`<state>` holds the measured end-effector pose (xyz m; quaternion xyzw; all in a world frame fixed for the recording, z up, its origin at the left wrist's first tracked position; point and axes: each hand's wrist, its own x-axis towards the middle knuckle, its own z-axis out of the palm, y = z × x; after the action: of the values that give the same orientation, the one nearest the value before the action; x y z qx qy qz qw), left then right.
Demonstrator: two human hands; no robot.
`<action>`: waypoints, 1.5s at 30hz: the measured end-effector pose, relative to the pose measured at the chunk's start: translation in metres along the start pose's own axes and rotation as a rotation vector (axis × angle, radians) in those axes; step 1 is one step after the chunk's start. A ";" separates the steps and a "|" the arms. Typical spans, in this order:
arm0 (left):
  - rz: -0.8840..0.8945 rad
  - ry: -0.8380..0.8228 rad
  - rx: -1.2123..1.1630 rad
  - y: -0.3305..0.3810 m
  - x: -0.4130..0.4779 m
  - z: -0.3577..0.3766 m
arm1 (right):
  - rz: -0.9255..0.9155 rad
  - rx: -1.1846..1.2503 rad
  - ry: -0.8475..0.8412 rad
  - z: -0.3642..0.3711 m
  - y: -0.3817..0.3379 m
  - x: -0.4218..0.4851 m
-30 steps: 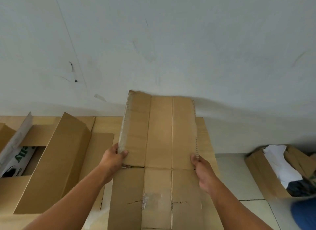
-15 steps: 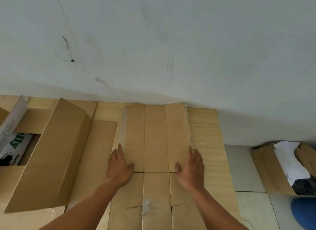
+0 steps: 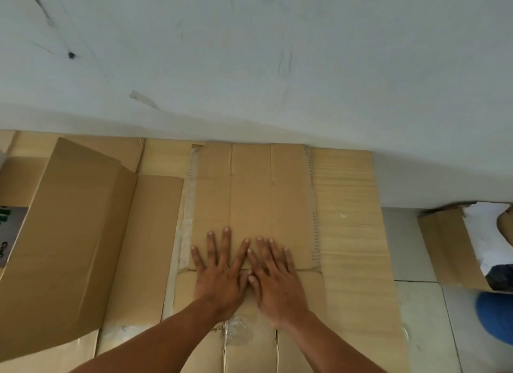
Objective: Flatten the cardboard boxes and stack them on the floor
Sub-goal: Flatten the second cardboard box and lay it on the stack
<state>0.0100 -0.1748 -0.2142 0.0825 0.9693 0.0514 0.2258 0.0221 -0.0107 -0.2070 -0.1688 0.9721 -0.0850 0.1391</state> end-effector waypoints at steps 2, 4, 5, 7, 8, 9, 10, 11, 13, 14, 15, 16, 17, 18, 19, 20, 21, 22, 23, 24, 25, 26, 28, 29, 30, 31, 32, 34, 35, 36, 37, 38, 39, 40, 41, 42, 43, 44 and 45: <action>0.013 0.036 0.025 0.001 0.002 0.002 | 0.004 -0.013 -0.018 0.005 0.002 0.000; 0.012 0.026 0.037 0.002 0.001 0.002 | 0.024 -0.011 -0.028 0.007 0.002 0.001; 0.003 0.026 0.038 0.002 0.001 0.003 | 0.035 -0.010 -0.031 0.008 0.001 0.001; -0.014 0.007 0.035 0.003 0.001 0.001 | 0.041 -0.005 -0.032 0.009 0.001 0.002; -0.017 -0.008 0.032 0.003 0.001 -0.002 | 0.040 0.001 -0.030 0.009 0.002 0.002; -0.015 -0.028 0.029 0.003 0.001 -0.004 | 0.040 0.007 -0.024 0.009 0.003 0.002; -0.012 -0.049 0.024 0.004 0.000 -0.007 | 0.042 0.013 -0.015 0.009 0.004 0.001; -0.013 -0.072 0.017 0.004 0.000 -0.009 | 0.043 0.021 -0.003 0.009 0.004 0.001; -0.008 -0.118 -0.008 0.003 0.000 -0.014 | 0.050 0.039 0.019 0.007 0.006 -0.001; 0.001 -0.142 -0.024 0.002 0.001 -0.018 | 0.067 0.050 0.035 0.006 0.008 -0.002; 0.016 -0.161 -0.042 0.000 0.002 -0.020 | 0.098 0.060 0.056 0.004 0.012 -0.004; 0.033 -0.170 -0.069 -0.003 0.002 -0.022 | 0.145 0.067 0.083 0.002 0.017 -0.007; 0.042 -0.158 -0.103 -0.008 0.000 -0.024 | 0.205 0.074 0.111 0.001 0.024 -0.011; 0.033 -0.120 -0.139 -0.014 -0.002 -0.025 | 0.270 0.083 0.138 0.000 0.032 -0.017; -0.007 -0.057 -0.171 -0.020 -0.007 -0.026 | 0.337 0.098 0.163 -0.002 0.039 -0.024; -0.086 0.012 -0.202 -0.026 -0.012 -0.028 | 0.406 0.117 0.178 -0.005 0.045 -0.029; -0.206 0.076 -0.248 -0.030 -0.017 -0.029 | 0.476 0.131 0.177 -0.008 0.049 -0.032; -0.336 0.120 -0.314 -0.032 -0.022 -0.031 | 0.542 0.138 0.156 -0.013 0.051 -0.034; -0.433 0.134 -0.381 -0.032 -0.026 -0.034 | 0.594 0.148 0.131 -0.018 0.050 -0.034; -0.478 0.131 -0.421 -0.030 -0.029 -0.037 | 0.633 0.172 0.117 -0.024 0.048 -0.032; -0.490 0.126 -0.447 -0.028 -0.030 -0.040 | 0.668 0.209 0.113 -0.030 0.045 -0.029; -0.497 0.131 -0.481 -0.027 -0.029 -0.043 | 0.717 0.262 0.107 -0.036 0.042 -0.026; -0.552 0.171 -0.603 -0.029 -0.025 -0.050 | 0.845 0.375 0.068 -0.043 0.039 -0.020; -0.595 0.193 -0.686 -0.032 -0.024 -0.054 | 0.898 0.414 0.037 -0.045 0.039 -0.018; -0.640 0.206 -0.769 -0.037 -0.022 -0.058 | 0.938 0.456 0.009 -0.046 0.041 -0.016; -0.683 0.200 -0.833 -0.041 -0.022 -0.062 | 0.971 0.508 -0.003 -0.047 0.044 -0.014; -0.718 0.180 -0.889 -0.047 -0.020 -0.066 | 0.995 0.577 -0.005 -0.047 0.049 -0.012; -0.730 0.133 -0.999 -0.052 -0.023 -0.070 | 0.997 0.733 0.015 -0.052 0.056 -0.013; -0.706 0.110 -1.027 -0.051 -0.028 -0.072 | 0.974 0.794 0.025 -0.055 0.057 -0.017; -0.675 0.080 -1.025 -0.051 -0.028 -0.071 | 0.950 0.837 0.023 -0.057 0.058 -0.018; -0.644 0.053 -1.003 -0.050 -0.029 -0.072 | 0.919 0.847 0.018 -0.057 0.058 -0.019; -0.612 0.036 -0.982 -0.048 -0.031 -0.072 | 0.880 0.834 0.021 -0.057 0.056 -0.022; -0.579 0.026 -0.962 -0.047 -0.035 -0.073 | 0.840 0.815 0.030 -0.057 0.053 -0.026; -0.546 0.025 -0.946 -0.048 -0.039 -0.074 | 0.801 0.810 0.043 -0.058 0.050 -0.030; -0.517 0.029 -0.936 -0.049 -0.042 -0.074 | 0.770 0.820 0.052 -0.059 0.047 -0.033; -0.501 0.041 -0.937 -0.049 -0.045 -0.074 | 0.749 0.833 0.062 -0.061 0.045 -0.035; -0.495 0.061 -0.939 -0.050 -0.049 -0.075 | 0.734 0.840 0.078 -0.062 0.042 -0.038; -0.493 0.087 -0.939 -0.050 -0.053 -0.076 | 0.720 0.841 0.096 -0.064 0.038 -0.040; -0.489 0.115 -0.938 -0.049 -0.057 -0.078 | 0.708 0.842 0.118 -0.065 0.035 -0.041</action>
<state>0.0185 -0.2381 -0.1270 -0.2588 0.8439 0.4298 0.1903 0.0291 0.0434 -0.1434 0.2437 0.8577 -0.4235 0.1600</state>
